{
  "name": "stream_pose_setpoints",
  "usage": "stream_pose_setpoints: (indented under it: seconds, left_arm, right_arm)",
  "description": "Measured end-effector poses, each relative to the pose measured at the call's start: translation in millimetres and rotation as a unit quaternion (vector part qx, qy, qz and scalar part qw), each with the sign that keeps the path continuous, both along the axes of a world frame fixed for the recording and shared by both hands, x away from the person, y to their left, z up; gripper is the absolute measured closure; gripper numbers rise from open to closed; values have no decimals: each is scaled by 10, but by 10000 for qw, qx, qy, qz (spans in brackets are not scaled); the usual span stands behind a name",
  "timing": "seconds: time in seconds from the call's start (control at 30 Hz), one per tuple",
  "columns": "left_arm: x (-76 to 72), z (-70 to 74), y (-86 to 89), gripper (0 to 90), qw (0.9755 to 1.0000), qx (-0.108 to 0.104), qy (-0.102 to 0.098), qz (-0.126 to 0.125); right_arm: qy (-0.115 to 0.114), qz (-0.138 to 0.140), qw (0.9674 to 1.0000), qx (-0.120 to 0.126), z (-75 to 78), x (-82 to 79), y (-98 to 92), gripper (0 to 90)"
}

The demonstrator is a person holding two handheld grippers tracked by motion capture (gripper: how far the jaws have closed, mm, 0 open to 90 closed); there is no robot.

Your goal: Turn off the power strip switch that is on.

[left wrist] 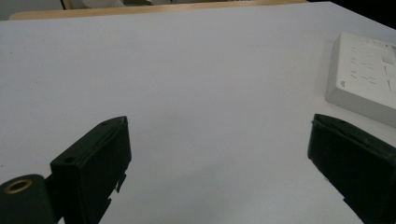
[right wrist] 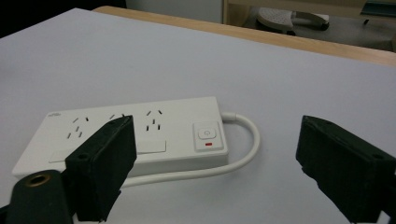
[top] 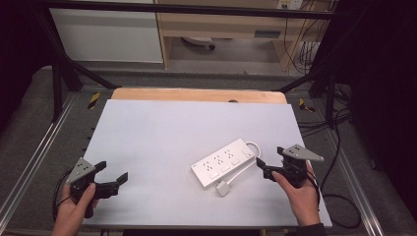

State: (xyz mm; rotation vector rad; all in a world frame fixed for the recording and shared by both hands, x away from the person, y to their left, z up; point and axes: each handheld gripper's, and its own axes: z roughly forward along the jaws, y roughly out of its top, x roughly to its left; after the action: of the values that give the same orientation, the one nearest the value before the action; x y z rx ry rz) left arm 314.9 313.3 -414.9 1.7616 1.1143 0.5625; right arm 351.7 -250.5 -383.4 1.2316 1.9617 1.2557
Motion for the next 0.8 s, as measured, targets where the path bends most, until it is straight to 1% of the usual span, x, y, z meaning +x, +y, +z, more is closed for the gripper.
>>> stream_pose_setpoints:
  seconds: [0.1, 0.13, 0.17, 0.2, 0.23, 0.27, 0.3, 0.37, 0.4, 0.43, 0.47, 0.5, 0.6, 0.7, 0.8]
  left_arm:
    - [3, -7, -5, 61, 10000, 23, 23, -9]
    - [4, -10, -7, 61, 10000, 24, 28, -8]
    - [7, -16, -11, 61, 10000, 46, 44, -10]
    - [7, -16, -11, 61, 10000, 46, 44, -10]
    - [8, -20, -16, 62, 10000, 46, 49, -9]
    - [8, -23, -19, 62, 10000, 57, 59, -10]
    - [13, -31, -26, 61, 9999, 95, 64, -4]
    - [15, -34, -30, 61, 9999, 91, 80, -9]
    - [19, -37, -34, 61, 9999, 102, 73, -1]
    - [23, -40, -35, 61, 9999, 119, 67, -5]
    - [25, -40, -35, 61, 9999, 133, 69, 8]
    - [27, -40, -35, 61, 9999, 137, 63, 28]
    - [34, -43, -38, 61, 9999, 109, 68, -10]
    - [36, -45, -36, 61, 9999, 102, 81, -14]
    - [35, -42, -30, 61, 9999, 89, 82, 5]
  right_arm:
    - [-14, 14, 10000, 36, 40, 17, -16, 186]
    - [-14, 14, 10000, 36, 40, 17, -16, 186]
    - [-26, 39, 10000, 25, 63, 27, -8, 235]
    - [-26, 39, 10000, 25, 63, 27, -8, 235]
    - [-36, 114, 9999, -20, 85, 39, 8, 277]
    - [-36, 114, 9999, -20, 85, 39, 8, 277]
    - [-75, 194, 9998, -7, 109, 58, 27, 321]
    - [-94, 265, 9996, -28, 135, 79, 49, 369]
    - [-94, 265, 9996, -28, 135, 79, 49, 369]
    - [-141, 280, 9995, -38, 155, 93, 73, 423]
    - [-141, 280, 9995, -38, 155, 93, 73, 423]
    - [-170, 322, 9993, -35, 165, 96, 103, 470]
    - [-246, 403, 9988, -126, 171, 109, 166, 546]
    - [-253, 473, 9984, -178, 182, 114, 221, 609]
    - [-301, 533, 9980, -162, 202, 126, 246, 670]
